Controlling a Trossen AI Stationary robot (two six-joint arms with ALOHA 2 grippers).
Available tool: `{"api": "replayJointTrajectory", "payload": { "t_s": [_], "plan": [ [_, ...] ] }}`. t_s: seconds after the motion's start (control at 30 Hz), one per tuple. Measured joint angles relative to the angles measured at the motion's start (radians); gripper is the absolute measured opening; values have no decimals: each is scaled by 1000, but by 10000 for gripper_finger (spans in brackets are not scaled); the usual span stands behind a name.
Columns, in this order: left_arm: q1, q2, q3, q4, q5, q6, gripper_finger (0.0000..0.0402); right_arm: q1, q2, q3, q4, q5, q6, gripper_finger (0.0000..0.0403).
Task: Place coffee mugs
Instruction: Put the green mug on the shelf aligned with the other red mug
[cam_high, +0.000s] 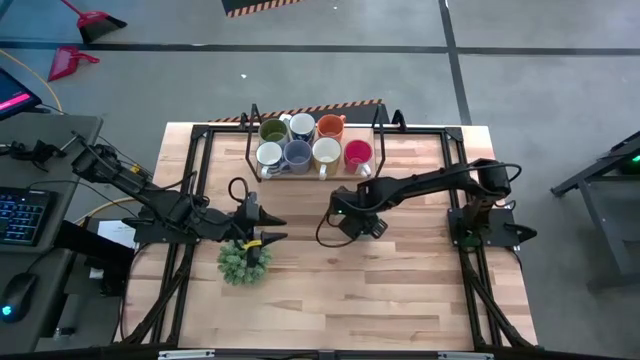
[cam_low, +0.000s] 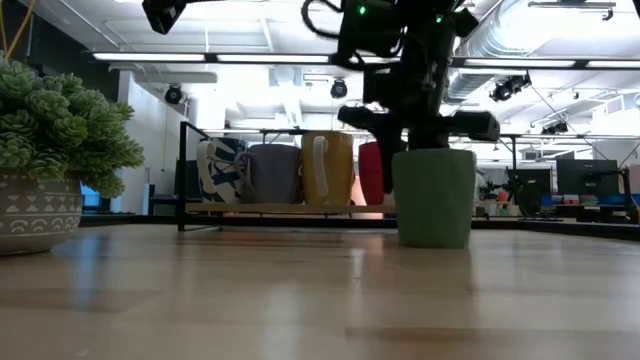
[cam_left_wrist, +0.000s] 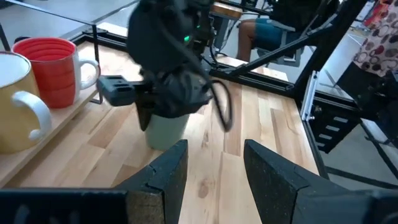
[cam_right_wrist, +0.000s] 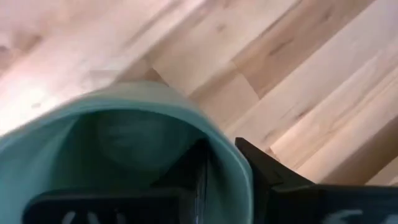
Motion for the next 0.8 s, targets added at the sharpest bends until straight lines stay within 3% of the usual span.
{"api": "replayJointTrajectory", "payload": {
  "t_s": [0.2,0.5,0.67,0.8],
  "plan": [
    [0,0,0,12,-2,0,145,24,-16,78,-65,-13,35,55],
    [0,0,0,23,-3,0,145,24,-19,297,-224,-29,178,55],
    [0,0,0,23,15,1,145,56,-19,426,-356,-79,425,55],
    [0,0,0,23,21,1,145,97,-20,474,-407,-117,764,55]
  ]
}}
